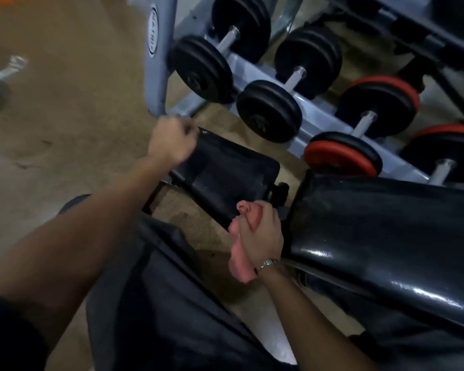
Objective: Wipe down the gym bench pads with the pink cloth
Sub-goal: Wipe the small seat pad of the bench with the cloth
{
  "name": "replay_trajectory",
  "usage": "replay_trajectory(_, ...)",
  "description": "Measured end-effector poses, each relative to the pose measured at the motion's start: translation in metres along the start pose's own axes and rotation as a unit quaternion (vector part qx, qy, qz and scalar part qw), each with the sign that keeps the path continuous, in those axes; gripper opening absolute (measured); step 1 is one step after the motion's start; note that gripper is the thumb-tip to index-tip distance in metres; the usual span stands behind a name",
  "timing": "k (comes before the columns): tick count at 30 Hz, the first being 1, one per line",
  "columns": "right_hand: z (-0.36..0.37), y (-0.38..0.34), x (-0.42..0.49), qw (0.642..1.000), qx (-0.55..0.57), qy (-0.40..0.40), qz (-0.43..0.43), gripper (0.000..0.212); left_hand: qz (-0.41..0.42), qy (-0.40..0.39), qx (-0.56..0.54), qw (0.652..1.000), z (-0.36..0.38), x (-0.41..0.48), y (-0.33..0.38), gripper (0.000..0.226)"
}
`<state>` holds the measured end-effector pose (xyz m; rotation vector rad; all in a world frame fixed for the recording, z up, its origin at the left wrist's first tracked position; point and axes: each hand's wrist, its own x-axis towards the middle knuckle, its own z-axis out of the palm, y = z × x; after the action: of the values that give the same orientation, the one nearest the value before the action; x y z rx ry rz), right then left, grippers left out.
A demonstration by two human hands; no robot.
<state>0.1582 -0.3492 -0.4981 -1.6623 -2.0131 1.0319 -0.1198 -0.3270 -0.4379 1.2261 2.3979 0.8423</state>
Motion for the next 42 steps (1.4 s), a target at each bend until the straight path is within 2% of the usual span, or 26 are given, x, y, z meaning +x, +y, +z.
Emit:
replay_trajectory(2, 0.008, 0.012, 0.005, 0.999, -0.030, 0.016, -0.016, 0.034, -0.014, 0.042, 0.060, 0.997, 0.003, 0.015, -0.014, 0.040)
replay_trajectory(4, 0.017, 0.021, 0.013, 0.998, -0.049, 0.026, -0.033, 0.032, -0.052, 0.070, 0.096, 0.992, 0.010, 0.028, -0.029, 0.036)
replay_trajectory(8, 0.033, 0.027, 0.023, 0.994, -0.095, 0.032, -0.049, 0.031, -0.140, 0.088, 0.052, 0.985, 0.026, 0.049, -0.052, 0.032)
replay_trajectory(12, 0.049, 0.045, 0.007, 0.989, -0.115, 0.036, -0.091, 0.033, -0.122, 0.152, -0.031, 0.980, 0.043, 0.048, -0.065, 0.033)
replay_trajectory(16, 0.049, 0.030, 0.036, 0.994, -0.072, 0.080, -0.030, 0.024, -0.082, 0.225, -0.079, 0.968, 0.058, 0.044, -0.083, 0.031)
replay_trajectory(18, 0.052, 0.022, 0.045, 0.993, -0.060, 0.091, -0.040, 0.025, -0.073, 0.246, -0.085, 0.963, 0.061, 0.042, -0.085, 0.029)
replay_trajectory(22, 0.051, 0.042, 0.025, 0.991, -0.086, 0.039, -0.097, 0.020, -0.064, 0.256, -0.089, 0.960, 0.066, 0.039, -0.081, 0.029)
replay_trajectory(27, 0.057, 0.020, 0.046, 0.994, -0.069, 0.083, -0.022, 0.021, -0.060, 0.240, -0.018, 0.969, 0.071, 0.041, -0.084, 0.037)
replay_trajectory(33, 0.055, 0.046, 0.027, 0.970, -0.152, 0.047, -0.183, 0.027, -0.052, 0.234, -0.003, 0.971, 0.071, 0.041, -0.085, 0.044)
replay_trajectory(35, 0.051, 0.048, 0.031, 0.980, -0.120, 0.053, -0.148, 0.023, -0.049, 0.238, 0.003, 0.970, 0.071, 0.041, -0.085, 0.044)
replay_trajectory(37, 0.052, 0.033, 0.044, 0.991, -0.088, 0.064, -0.074, 0.019, -0.053, 0.238, 0.011, 0.970, 0.072, 0.043, -0.085, 0.045)
replay_trajectory(39, 0.055, 0.019, 0.051, 0.992, -0.089, 0.062, -0.059, 0.020, -0.051, 0.239, 0.012, 0.970, 0.072, 0.043, -0.084, 0.044)
replay_trajectory(42, 0.057, 0.028, 0.040, 0.979, -0.128, 0.043, -0.151, 0.026, -0.050, 0.239, 0.006, 0.970, 0.072, 0.042, -0.084, 0.045)
